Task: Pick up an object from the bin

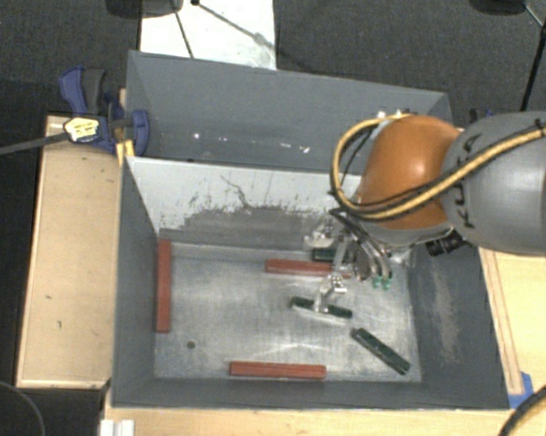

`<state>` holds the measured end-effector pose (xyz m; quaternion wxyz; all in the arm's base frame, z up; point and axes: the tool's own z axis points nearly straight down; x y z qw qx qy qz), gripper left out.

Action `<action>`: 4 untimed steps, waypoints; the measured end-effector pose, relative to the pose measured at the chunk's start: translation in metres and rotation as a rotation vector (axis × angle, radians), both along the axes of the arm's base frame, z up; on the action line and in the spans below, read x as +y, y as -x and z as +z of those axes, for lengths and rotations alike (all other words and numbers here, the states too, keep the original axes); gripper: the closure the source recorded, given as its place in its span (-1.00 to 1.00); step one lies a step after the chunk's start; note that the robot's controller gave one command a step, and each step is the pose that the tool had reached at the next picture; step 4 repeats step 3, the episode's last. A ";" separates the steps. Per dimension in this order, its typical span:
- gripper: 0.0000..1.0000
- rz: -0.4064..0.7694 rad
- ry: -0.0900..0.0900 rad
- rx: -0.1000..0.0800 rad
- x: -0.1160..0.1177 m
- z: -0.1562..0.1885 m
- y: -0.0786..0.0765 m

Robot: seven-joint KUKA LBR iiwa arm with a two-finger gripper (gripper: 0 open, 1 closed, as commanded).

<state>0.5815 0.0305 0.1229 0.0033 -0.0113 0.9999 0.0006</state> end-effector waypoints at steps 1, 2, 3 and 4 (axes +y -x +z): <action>1.00 -0.123 0.000 0.004 -0.010 -0.045 0.010; 1.00 -0.124 0.000 0.004 -0.010 -0.045 0.010; 1.00 -0.055 0.001 0.004 -0.017 0.090 0.019; 1.00 -0.055 0.001 0.004 -0.017 0.090 0.019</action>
Offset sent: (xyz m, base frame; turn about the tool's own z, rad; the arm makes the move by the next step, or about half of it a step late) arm 0.0000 0.0000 0.0000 0.0000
